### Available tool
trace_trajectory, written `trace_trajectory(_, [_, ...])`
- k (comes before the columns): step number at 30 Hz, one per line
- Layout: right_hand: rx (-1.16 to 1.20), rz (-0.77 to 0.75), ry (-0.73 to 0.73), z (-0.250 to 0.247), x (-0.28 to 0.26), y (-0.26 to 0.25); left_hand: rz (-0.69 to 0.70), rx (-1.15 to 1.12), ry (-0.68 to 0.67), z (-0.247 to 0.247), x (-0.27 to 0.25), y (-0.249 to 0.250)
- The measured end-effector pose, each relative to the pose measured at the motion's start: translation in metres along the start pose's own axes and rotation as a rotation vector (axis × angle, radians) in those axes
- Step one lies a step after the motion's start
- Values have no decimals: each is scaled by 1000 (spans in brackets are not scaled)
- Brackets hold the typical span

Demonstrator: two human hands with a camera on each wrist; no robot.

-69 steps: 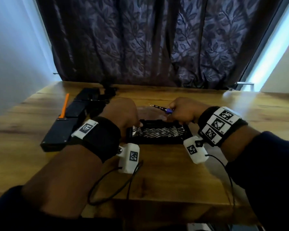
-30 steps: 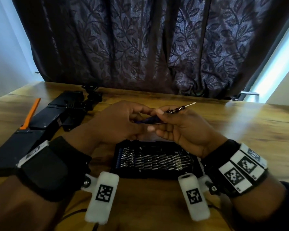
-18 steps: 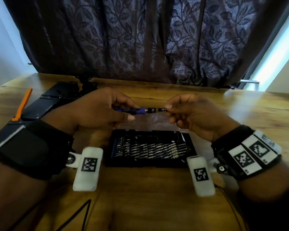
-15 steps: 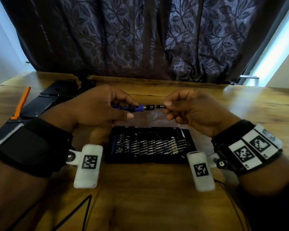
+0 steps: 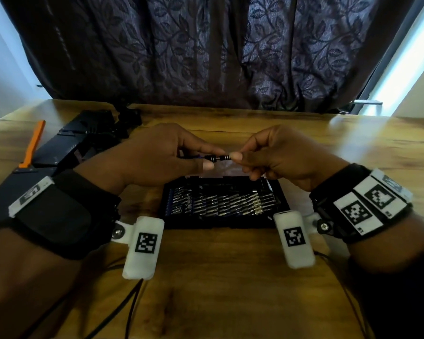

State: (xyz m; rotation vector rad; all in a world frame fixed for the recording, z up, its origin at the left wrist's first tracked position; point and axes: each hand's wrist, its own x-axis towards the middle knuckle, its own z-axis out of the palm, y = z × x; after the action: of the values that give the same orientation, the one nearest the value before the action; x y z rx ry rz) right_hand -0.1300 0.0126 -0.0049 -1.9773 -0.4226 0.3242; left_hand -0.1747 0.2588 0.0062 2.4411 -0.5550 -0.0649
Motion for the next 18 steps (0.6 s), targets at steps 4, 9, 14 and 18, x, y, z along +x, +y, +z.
trace_trajectory(4, [-23,-3,-30,-2,1,0,-15,-24,36,-1,1,-2])
trace_trajectory(9, [-13,-1,-42,-3,1,-1,-22,-36,63,0,2,-1])
trace_trajectory(14, [-9,-2,-6,-7,1,-1,-43,-40,73,-2,2,-3])
trace_trajectory(18, [59,34,78,-17,1,0,-29,-131,152,-7,2,-6])
